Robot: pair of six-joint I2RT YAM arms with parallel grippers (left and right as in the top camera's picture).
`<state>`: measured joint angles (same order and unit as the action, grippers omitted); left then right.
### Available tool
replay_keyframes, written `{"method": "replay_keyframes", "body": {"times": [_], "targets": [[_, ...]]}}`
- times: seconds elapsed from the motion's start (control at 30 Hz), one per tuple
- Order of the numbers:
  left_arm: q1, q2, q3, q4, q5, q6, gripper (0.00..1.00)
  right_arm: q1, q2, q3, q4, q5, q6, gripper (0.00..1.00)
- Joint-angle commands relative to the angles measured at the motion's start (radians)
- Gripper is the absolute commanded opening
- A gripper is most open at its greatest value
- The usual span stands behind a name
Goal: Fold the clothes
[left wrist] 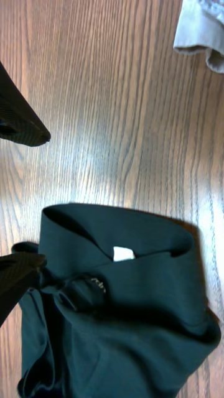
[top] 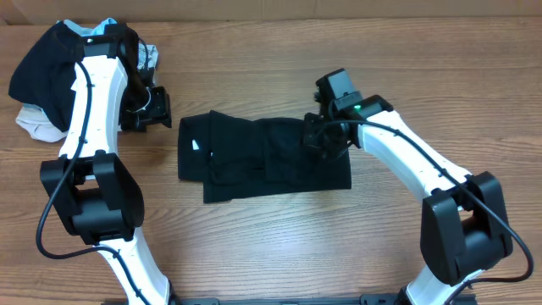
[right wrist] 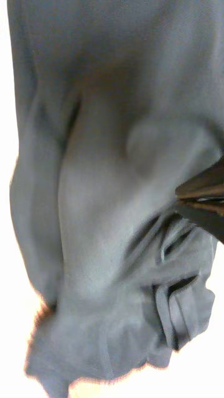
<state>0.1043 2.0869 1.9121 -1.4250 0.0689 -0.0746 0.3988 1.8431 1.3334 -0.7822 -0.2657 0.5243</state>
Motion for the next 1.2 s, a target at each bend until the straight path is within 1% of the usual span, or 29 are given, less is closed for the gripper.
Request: {"method": "replay_keyframes", "body": {"times": [0.0, 0.1, 0.23, 0.37, 0.4, 0.43, 0.5, 0.63, 0.73, 0.87, 0.9, 1.0, 1.1, 1.17], "targets": [[-0.015, -0.021, 0.019, -0.006, 0.063, 0.044, 0.59, 0.006, 0.033, -0.003, -0.011, 0.018, 0.068, 0.04], [-0.023, -0.021, 0.019, -0.017, 0.102, 0.075, 0.61, 0.029, 0.076, -0.033, -0.003, -0.011, 0.149, 0.05], [-0.029, -0.021, 0.019, -0.018, 0.102, 0.075, 0.64, 0.057, 0.153, -0.047, 0.037, -0.173, 0.153, 0.04], [-0.029, -0.021, 0.019, -0.018, 0.101, 0.076, 0.65, 0.106, 0.161, -0.044, 0.08, -0.483, -0.005, 0.04], [-0.029, -0.021, 0.019, -0.018, 0.101, 0.076, 0.65, 0.125, 0.149, -0.042, 0.09, -0.516, -0.058, 0.04], [-0.03, -0.021, 0.019, -0.017, 0.101, 0.076, 0.65, 0.148, 0.127, -0.039, 0.097, -0.513, -0.108, 0.04], [-0.03, -0.021, 0.019, -0.016, 0.101, 0.076, 0.65, 0.176, 0.085, -0.029, 0.097, -0.448, -0.15, 0.04], [-0.03, -0.021, 0.019, -0.017, 0.101, 0.076, 0.65, 0.174, 0.002, -0.013, 0.1, -0.258, -0.152, 0.05], [-0.03, -0.021, 0.019, -0.018, 0.101, 0.076, 0.66, 0.125, -0.016, -0.013, 0.098, -0.152, -0.06, 0.07], [-0.032, -0.021, 0.018, -0.031, 0.101, 0.079, 0.66, 0.062, 0.005, -0.021, 0.092, -0.109, 0.037, 0.08], [-0.033, -0.021, 0.018, -0.036, 0.101, 0.079, 0.67, 0.053, 0.018, -0.022, 0.093, -0.108, 0.057, 0.08], [-0.033, -0.021, 0.011, -0.043, 0.109, 0.079, 0.77, 0.05, 0.062, -0.025, 0.102, -0.12, 0.078, 0.11], [-0.033, -0.021, -0.026, -0.056, 0.125, 0.079, 0.83, 0.056, 0.086, -0.025, 0.085, -0.139, 0.072, 0.11], [-0.033, -0.021, -0.079, -0.058, 0.137, 0.079, 0.85, 0.055, 0.087, -0.025, 0.072, -0.14, 0.079, 0.11]]}}
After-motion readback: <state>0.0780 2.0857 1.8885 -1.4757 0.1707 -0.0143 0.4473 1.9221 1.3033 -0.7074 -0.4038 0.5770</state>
